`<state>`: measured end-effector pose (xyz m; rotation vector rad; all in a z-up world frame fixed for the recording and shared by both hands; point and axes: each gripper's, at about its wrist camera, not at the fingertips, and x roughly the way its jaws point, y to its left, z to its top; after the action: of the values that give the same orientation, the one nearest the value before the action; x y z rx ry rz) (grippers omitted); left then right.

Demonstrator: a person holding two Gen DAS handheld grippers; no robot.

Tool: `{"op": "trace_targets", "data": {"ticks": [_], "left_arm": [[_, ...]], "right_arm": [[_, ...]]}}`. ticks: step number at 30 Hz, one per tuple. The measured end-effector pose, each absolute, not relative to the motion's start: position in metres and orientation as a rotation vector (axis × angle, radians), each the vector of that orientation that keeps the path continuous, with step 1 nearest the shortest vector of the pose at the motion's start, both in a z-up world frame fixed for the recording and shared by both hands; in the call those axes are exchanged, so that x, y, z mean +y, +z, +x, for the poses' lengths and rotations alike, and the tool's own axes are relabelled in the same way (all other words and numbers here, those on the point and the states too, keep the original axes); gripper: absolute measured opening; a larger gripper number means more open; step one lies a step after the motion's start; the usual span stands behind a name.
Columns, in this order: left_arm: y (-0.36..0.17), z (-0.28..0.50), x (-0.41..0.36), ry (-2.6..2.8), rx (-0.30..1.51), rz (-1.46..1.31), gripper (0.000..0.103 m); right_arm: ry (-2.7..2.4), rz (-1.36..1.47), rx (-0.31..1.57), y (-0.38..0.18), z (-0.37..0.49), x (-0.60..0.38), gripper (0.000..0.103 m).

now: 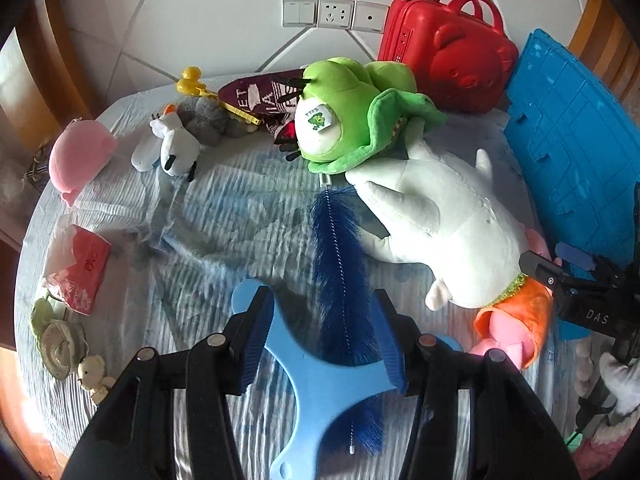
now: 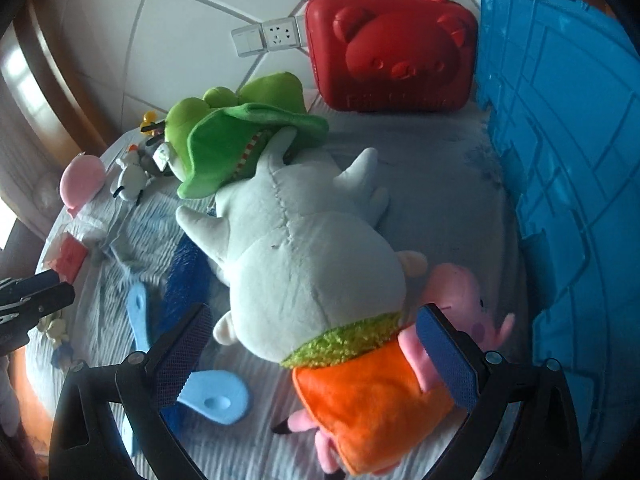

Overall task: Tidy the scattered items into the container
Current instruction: 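Move both tools toward the white plush with the green hat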

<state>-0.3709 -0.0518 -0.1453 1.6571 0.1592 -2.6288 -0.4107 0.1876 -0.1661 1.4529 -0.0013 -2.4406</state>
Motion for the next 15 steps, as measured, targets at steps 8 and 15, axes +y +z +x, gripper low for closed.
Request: {"op": "trace_targets", "data": {"ticks": [8,15], "left_arm": [[-0.183,-0.411,-0.046,-2.560,0.169,1.743,0.049],[-0.195,-0.420,-0.054,-2.547,0.201,1.766,0.049]], "right_arm": [[-2.346,1.536,-0.009,-0.211,-0.456,0.189,0.103],[-2.277,1.598,-0.079,-0.226,-0.462,0.183,0.103]]}}
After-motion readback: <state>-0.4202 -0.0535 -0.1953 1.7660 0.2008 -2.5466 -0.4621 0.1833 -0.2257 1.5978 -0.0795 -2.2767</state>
